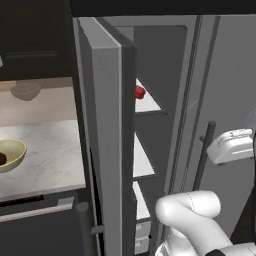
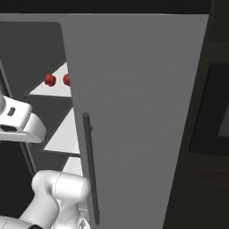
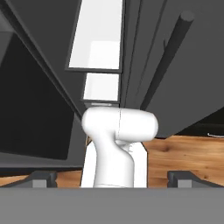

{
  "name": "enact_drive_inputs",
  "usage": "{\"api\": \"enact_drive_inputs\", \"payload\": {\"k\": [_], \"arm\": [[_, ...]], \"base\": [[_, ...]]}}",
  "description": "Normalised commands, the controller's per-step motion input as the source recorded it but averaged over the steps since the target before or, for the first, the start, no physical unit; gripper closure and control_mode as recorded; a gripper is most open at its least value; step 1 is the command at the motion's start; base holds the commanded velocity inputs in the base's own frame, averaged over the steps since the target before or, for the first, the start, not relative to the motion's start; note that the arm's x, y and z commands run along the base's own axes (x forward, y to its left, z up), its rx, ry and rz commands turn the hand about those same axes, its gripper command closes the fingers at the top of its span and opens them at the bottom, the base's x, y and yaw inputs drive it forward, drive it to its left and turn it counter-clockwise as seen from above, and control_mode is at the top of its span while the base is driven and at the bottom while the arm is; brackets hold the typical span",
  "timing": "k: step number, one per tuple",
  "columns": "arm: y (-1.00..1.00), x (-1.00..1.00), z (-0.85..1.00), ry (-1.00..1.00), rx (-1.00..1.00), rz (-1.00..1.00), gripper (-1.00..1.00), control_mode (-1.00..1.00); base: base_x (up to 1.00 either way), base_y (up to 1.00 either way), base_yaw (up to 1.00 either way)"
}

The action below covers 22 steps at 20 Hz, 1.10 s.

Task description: Take the bell pepper, bell pepper, and orange from the freezer and place them in the bowl on the counter.

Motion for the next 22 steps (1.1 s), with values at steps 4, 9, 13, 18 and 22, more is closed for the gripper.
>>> {"api": "enact_drive_inputs", "payload": {"k": [4, 9, 13, 18, 22], "arm": [[0.0, 0.0, 0.0, 0.0, 0.0, 0.0, -1.0, 1.0], [0.0, 0.0, 0.0, 0.0, 0.0, 0.0, -1.0, 1.0], [0.0, 0.0, 0.0, 0.0, 0.0, 0.0, -1.0, 1.0], [0.0, 0.0, 0.0, 0.0, 0.0, 0.0, -1.0, 1.0], [0.0, 0.0, 0.0, 0.0, 0.0, 0.0, -1.0, 1.0]], "base": [[0.14, 0.41, 0.0], [0.12, 0.52, 0.01], [0.14, 0.57, 0.02], [0.11, 0.67, 0.0], [0.0, 0.37, 0.0]]}}
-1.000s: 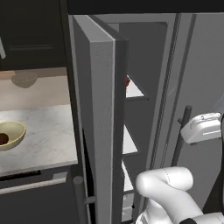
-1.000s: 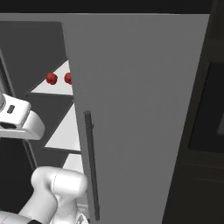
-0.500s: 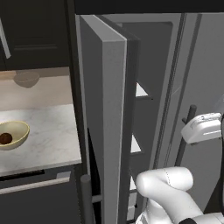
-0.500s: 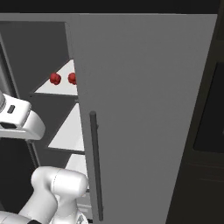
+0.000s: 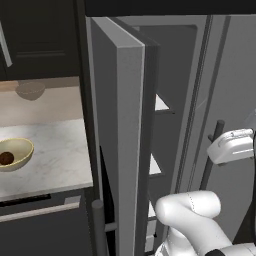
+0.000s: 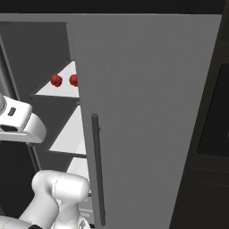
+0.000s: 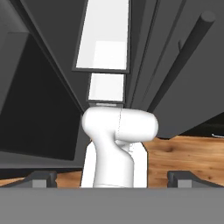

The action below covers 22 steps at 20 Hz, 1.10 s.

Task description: Take the bell pepper, bell pepper, and orange from the freezer and place them in the bowl on the counter.

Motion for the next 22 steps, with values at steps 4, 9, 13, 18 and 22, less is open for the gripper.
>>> {"api": "enact_drive_inputs", "payload": {"k": [4, 9, 13, 18, 22], "arm": [[0.0, 0.0, 0.0, 0.0, 0.0, 0.0, -1.0, 1.0], [0.0, 0.0, 0.0, 0.0, 0.0, 0.0, -1.0, 1.0], [0.0, 0.0, 0.0, 0.0, 0.0, 0.0, -1.0, 1.0], [0.1, -0.01, -0.02, -0.11, 0.0, 0.01, -1.0, -1.0], [0.28, 0.03, 0.0, -0.26, 0.0, 0.05, -1.0, -1.0]], "base": [[0.0, 0.02, 0.0], [0.0, 0.0, 0.0], [0.0, 0.0, 0.0], [0.0, 0.0, 0.0], [0.0, 0.0, 0.0]]}}
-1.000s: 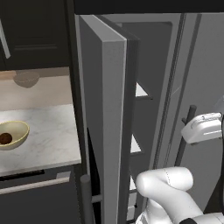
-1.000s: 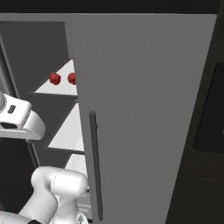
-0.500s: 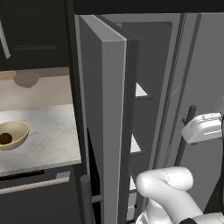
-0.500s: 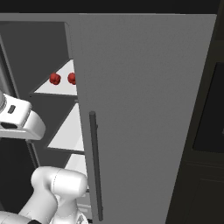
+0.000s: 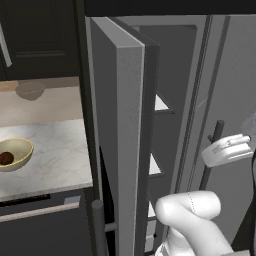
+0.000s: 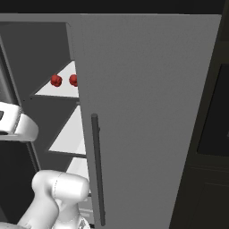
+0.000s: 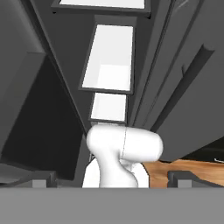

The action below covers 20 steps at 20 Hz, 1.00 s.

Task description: Take the bell pepper, bell pepper, and orange from the freezer and place them in the bowl on the counter.

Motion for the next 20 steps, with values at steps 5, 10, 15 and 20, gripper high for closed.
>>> {"api": "enact_drive_inputs", "payload": {"k": [5, 10, 15, 20], "arm": [[0.28, 0.31, 0.02, -0.21, 0.0, 0.03, -1.0, -1.0], [0.26, 0.48, 0.03, -0.03, 0.0, 0.04, -1.0, -1.0], [0.21, 0.39, 0.0, 0.0, 0.0, 0.03, -1.0, -1.0], [0.07, 0.28, 0.0, 0.0, 0.0, 0.04, -1.0, -1.0]], "base": [[0.0, 0.0, 0.0], [0.0, 0.0, 0.0], [0.0, 0.0, 0.0], [0.0, 0.0, 0.0]]}}
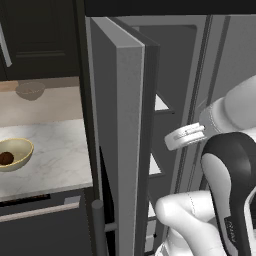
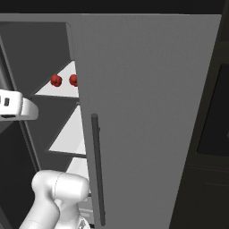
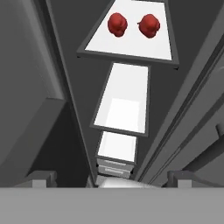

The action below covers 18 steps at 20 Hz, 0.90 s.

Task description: Take the bell pepper, bell pepper, and orange from the freezer and place them in the bowl on the counter.

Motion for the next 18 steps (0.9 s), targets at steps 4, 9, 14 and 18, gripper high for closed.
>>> {"api": "enact_drive_inputs", "payload": {"k": [4, 9, 14, 18], "arm": [[0.04, 0.38, 0.0, 0.0, 0.0, 0.07, -1.0, -1.0], [0.1, 0.44, 0.0, 0.0, 0.0, 0.11, -1.0, -1.0], [0.23, 0.36, 0.0, -0.01, 0.0, 0.09, -1.0, -1.0], [0.18, 0.38, 0.0, -0.01, 0.0, 0.07, -1.0, -1.0]], "base": [[0.0, 0.0, 0.0], [0.0, 0.0, 0.0], [0.0, 0.0, 0.0], [0.0, 0.0, 0.0]]}}
